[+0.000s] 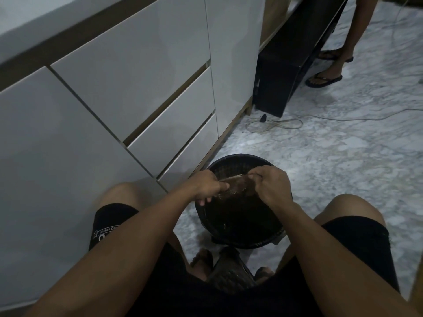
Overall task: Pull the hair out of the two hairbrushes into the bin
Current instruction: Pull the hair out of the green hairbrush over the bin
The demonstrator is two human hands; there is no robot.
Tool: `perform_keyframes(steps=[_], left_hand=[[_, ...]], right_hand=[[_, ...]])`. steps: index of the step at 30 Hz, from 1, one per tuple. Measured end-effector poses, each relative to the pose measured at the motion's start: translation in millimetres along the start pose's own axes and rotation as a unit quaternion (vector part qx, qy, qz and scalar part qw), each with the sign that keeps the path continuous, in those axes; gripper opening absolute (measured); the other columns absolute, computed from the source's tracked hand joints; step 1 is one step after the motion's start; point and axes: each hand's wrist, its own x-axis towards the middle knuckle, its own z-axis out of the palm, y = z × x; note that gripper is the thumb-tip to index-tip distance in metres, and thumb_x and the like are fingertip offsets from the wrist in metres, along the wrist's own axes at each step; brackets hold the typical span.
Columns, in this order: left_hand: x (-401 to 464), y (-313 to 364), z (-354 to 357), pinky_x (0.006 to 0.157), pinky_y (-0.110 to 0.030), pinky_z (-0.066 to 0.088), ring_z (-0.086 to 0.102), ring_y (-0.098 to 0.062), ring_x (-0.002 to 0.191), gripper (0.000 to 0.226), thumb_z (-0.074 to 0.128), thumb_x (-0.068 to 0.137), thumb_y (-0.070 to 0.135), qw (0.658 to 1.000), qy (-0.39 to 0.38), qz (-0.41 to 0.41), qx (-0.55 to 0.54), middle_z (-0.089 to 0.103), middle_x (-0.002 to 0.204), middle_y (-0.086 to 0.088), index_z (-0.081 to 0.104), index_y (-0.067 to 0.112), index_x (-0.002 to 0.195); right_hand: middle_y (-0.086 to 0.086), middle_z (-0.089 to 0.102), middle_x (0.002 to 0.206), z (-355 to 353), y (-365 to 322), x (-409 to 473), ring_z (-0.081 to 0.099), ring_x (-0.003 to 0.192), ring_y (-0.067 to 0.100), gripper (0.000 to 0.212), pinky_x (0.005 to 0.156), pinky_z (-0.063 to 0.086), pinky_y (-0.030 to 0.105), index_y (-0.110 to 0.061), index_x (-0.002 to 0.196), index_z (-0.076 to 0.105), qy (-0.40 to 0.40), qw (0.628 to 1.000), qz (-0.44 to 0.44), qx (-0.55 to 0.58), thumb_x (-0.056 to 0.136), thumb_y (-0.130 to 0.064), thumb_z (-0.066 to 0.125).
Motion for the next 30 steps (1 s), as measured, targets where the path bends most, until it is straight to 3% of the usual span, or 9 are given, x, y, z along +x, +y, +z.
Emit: perform_keyframes(steps=[4,8,12,16,18,20,25,28,30], left_hand=[[0.0,-0.4,-1.7,0.05,-0.023,0.046,0.053,-0.016,0.04,0.042,0.056,0.094,0.043,1.0,0.001,0.002,0.02,0.062,0.06,-0.006,0.07,0.004,0.093],[-0.9,0.6,-4.0,0.048,-0.023,0.046,0.053,-0.016,0.039,0.046,0.052,0.096,0.043,0.999,0.003,-0.007,0.032,0.062,0.06,-0.007,0.069,0.0,0.093],[-0.8,4.7,-3.1,0.046,-0.023,0.044,0.052,-0.016,0.037,0.043,0.051,0.096,0.043,0.999,0.008,-0.009,0.03,0.062,0.059,-0.007,0.067,0.004,0.087],[-1.2,3.4,-4.1,0.045,-0.023,0.044,0.052,-0.017,0.037,0.044,0.053,0.096,0.042,0.999,0.013,-0.015,0.025,0.062,0.061,-0.009,0.068,0.001,0.094],[-2.2,0.0,-6.6,0.047,-0.023,0.044,0.052,-0.017,0.037,0.046,0.054,0.096,0.042,0.999,0.016,-0.017,0.025,0.063,0.061,-0.01,0.069,-0.001,0.095],[-3.2,-3.8,-8.4,0.047,-0.022,0.043,0.051,-0.015,0.035,0.046,0.055,0.095,0.041,1.0,0.015,-0.014,0.02,0.062,0.06,-0.009,0.07,-0.002,0.095],[-0.9,-7.7,-8.2,0.048,-0.022,0.043,0.052,-0.016,0.037,0.046,0.055,0.095,0.042,0.999,0.027,-0.007,0.021,0.064,0.063,-0.011,0.07,-0.001,0.09],[-0.3,-4.4,-7.4,0.048,-0.023,0.045,0.054,-0.016,0.039,0.042,0.054,0.095,0.043,0.999,0.028,-0.001,0.025,0.065,0.064,-0.009,0.068,0.006,0.085],[-0.2,-1.7,-6.4,0.049,-0.023,0.045,0.054,-0.016,0.04,0.038,0.054,0.095,0.044,0.999,0.026,0.006,0.021,0.064,0.061,-0.007,0.066,0.01,0.081]], right_hand=[[0.001,0.072,0.097,2.0,1.2,-1.5,0.063,0.096,0.023,0.016,0.088,0.05,0.041,-0.02,0.098,0.073,-0.007,1.0,0.012,0.004,0.088,-0.019,0.06],[-0.003,0.063,0.118,2.8,-6.7,-8.0,0.056,0.109,0.014,0.048,0.097,0.046,0.034,-0.023,0.125,0.058,-0.074,0.993,-0.026,0.093,0.079,-0.03,0.072],[-0.002,0.063,0.114,16.8,-7.7,-11.9,0.059,0.103,0.016,0.053,0.09,0.051,0.035,-0.021,0.119,0.061,-0.096,0.991,-0.077,0.045,0.072,-0.038,0.078],[0.001,0.067,0.092,20.9,-0.9,-7.5,0.063,0.085,0.021,0.022,0.075,0.055,0.041,-0.018,0.099,0.072,-0.047,0.994,-0.099,0.002,0.081,-0.01,0.065],[0.001,0.069,0.085,15.7,2.9,-3.8,0.064,0.08,0.022,0.023,0.071,0.052,0.032,-0.021,0.093,0.076,-0.034,0.997,-0.074,-0.003,0.082,-0.008,0.061],[-0.002,0.071,0.088,10.9,6.7,-0.4,0.065,0.084,0.021,0.024,0.073,0.048,0.026,-0.025,0.093,0.077,-0.033,0.998,-0.039,-0.023,0.082,-0.012,0.06],[-0.003,0.07,0.097,8.2,6.3,-0.5,0.065,0.091,0.02,0.023,0.081,0.053,0.032,-0.026,0.099,0.073,-0.045,0.999,-0.011,-0.005,0.079,-0.02,0.064],[-0.003,0.064,0.114,8.7,-0.8,-6.7,0.06,0.102,0.014,0.048,0.091,0.05,0.032,-0.023,0.12,0.063,-0.102,0.991,-0.033,0.076,0.074,-0.024,0.076],[-0.005,0.062,0.115,12.6,-3.2,-8.8,0.057,0.104,0.011,0.05,0.092,0.048,0.029,-0.023,0.121,0.063,-0.105,0.988,-0.05,0.105,0.073,-0.027,0.079]])
